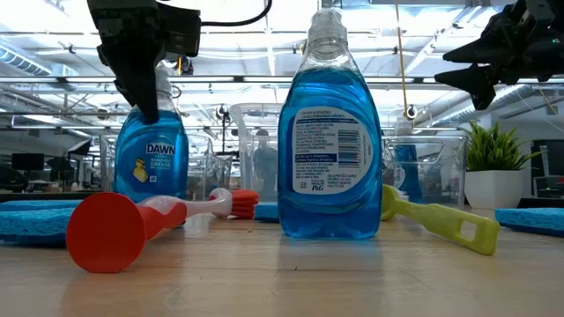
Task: Pick & Place Kitchen Sink Supplies
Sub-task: Put the dishwashing liquid into the right transparent bin
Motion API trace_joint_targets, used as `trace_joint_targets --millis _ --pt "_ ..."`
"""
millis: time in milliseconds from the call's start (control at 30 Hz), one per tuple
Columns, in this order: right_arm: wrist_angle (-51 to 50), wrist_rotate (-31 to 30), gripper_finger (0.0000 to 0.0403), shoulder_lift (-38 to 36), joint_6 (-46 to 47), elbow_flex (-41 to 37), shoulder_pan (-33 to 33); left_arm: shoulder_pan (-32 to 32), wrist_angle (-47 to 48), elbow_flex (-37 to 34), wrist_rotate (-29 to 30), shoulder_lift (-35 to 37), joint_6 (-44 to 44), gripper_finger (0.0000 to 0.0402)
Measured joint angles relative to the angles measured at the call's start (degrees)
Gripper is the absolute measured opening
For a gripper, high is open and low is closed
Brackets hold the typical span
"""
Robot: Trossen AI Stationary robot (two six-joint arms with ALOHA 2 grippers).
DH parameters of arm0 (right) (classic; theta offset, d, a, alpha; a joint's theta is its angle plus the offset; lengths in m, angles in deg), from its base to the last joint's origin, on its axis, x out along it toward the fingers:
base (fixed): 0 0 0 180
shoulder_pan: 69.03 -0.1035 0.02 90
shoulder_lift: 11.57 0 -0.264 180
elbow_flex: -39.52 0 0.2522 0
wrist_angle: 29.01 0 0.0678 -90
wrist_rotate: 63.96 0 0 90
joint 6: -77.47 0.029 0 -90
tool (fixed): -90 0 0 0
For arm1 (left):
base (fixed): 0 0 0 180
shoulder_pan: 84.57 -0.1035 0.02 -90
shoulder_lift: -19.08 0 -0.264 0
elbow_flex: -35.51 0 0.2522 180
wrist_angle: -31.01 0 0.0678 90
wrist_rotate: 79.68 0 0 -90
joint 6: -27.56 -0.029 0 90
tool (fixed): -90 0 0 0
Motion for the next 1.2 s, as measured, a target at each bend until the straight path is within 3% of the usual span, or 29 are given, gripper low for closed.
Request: trace_joint_targets --millis 167,600,1067,1200 --pt "0.0 0.0 0.0196 0.0 0.0 0.0 0.0 0.0 -0.1 0.0 0.0 0.0 0.0 0.0174" --pt "0.0 0.0 0.0196 0.0 0.2 0.0 0.0 0.0 0.4 1.0 -0.4 2.0 -1.5 0.0162" --pt "3.0 0.2 0.0196 0.0 2.9 0.0 0.0 0.0 -0.9 12.5 1.8 7.5 -5.1 0.0162" --pt "7.6 1.9 0.0196 0.1 6.4 0.0 0.0 0.0 -7.2 14.0 3.4 7.6 -7.9 0.0162"
